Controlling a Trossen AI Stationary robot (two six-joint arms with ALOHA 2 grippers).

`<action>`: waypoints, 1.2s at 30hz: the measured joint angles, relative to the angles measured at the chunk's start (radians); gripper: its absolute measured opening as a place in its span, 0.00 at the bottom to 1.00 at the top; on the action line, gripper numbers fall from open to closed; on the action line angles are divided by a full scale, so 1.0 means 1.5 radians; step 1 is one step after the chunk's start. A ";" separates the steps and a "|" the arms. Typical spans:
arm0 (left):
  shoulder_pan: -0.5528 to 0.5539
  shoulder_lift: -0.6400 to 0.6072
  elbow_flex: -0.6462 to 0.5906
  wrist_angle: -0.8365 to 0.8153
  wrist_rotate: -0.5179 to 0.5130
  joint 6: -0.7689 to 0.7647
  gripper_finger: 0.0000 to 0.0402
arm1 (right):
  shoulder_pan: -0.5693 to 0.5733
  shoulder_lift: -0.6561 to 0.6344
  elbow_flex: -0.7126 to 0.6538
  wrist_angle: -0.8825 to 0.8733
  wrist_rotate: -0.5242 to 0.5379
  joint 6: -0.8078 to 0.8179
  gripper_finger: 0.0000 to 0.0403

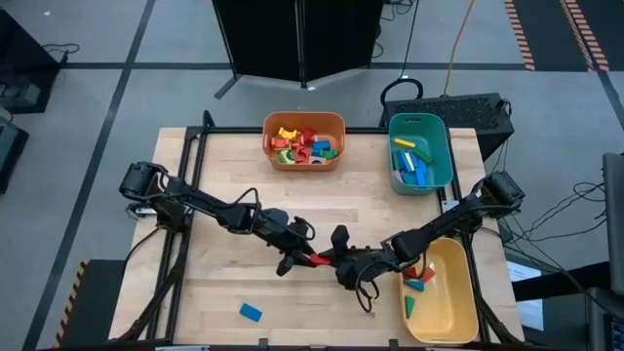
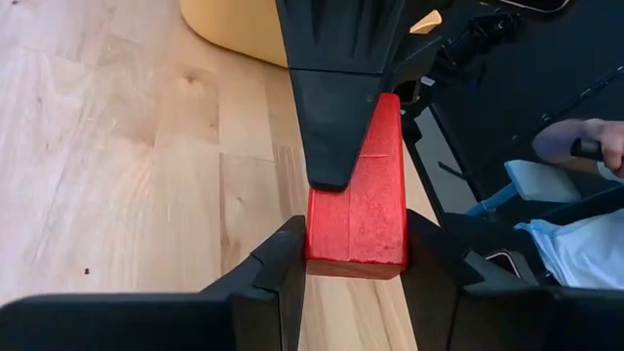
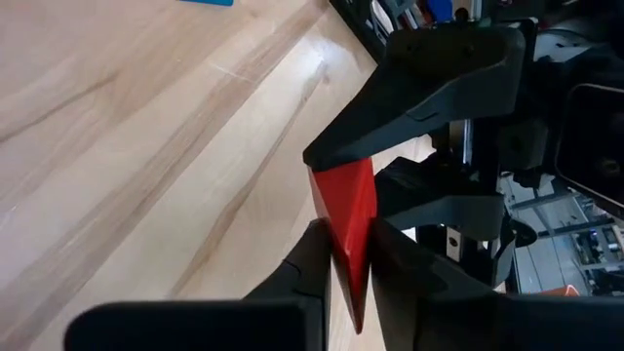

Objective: Sort blocks by size
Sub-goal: Put the red triangular block into the yellow bin

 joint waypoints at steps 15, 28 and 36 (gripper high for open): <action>0.001 0.000 0.000 0.007 -0.003 0.006 0.53 | 0.001 0.000 0.000 -0.003 -0.011 0.013 0.09; -0.003 -0.027 0.001 -0.091 0.040 0.010 0.60 | 0.028 -0.046 0.000 -0.091 -0.006 0.057 0.09; -0.049 -0.082 0.001 -0.188 -0.044 0.011 0.60 | 0.067 -0.134 0.000 -0.221 -0.005 0.186 0.10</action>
